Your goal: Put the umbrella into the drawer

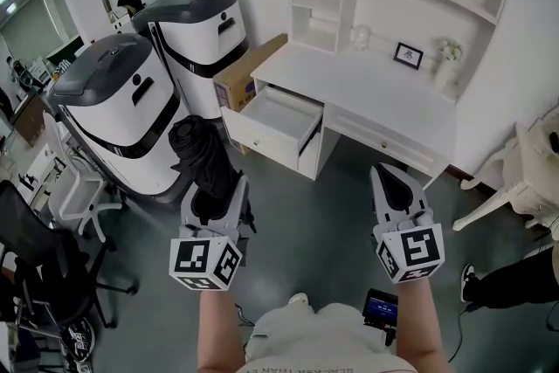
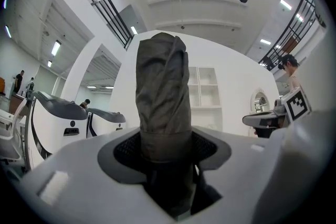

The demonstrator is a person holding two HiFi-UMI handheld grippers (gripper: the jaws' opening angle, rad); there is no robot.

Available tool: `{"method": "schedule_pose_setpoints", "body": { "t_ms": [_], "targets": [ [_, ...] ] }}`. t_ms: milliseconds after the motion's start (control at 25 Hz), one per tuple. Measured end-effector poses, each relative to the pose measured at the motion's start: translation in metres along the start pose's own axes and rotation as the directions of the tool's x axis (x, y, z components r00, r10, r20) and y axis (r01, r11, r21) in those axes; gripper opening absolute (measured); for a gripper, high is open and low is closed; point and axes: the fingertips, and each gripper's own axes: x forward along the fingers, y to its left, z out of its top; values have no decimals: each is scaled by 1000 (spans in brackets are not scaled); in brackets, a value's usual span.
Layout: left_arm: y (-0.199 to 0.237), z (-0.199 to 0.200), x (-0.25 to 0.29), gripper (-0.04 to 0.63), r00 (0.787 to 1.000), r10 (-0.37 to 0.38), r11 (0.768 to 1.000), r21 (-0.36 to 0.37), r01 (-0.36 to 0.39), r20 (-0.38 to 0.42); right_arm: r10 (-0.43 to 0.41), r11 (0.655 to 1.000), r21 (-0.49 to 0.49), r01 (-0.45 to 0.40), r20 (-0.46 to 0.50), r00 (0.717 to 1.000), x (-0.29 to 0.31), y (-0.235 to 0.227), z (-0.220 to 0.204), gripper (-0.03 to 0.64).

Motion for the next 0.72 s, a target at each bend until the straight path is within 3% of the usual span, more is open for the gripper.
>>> {"method": "schedule_pose_setpoints", "body": {
  "t_ms": [720],
  "targets": [
    [39,-18,59,249,1000,16,1000,-9,-16,-13,17,1000,3,-17,-11,1000,81,-16,-18,8]
  ]
}}
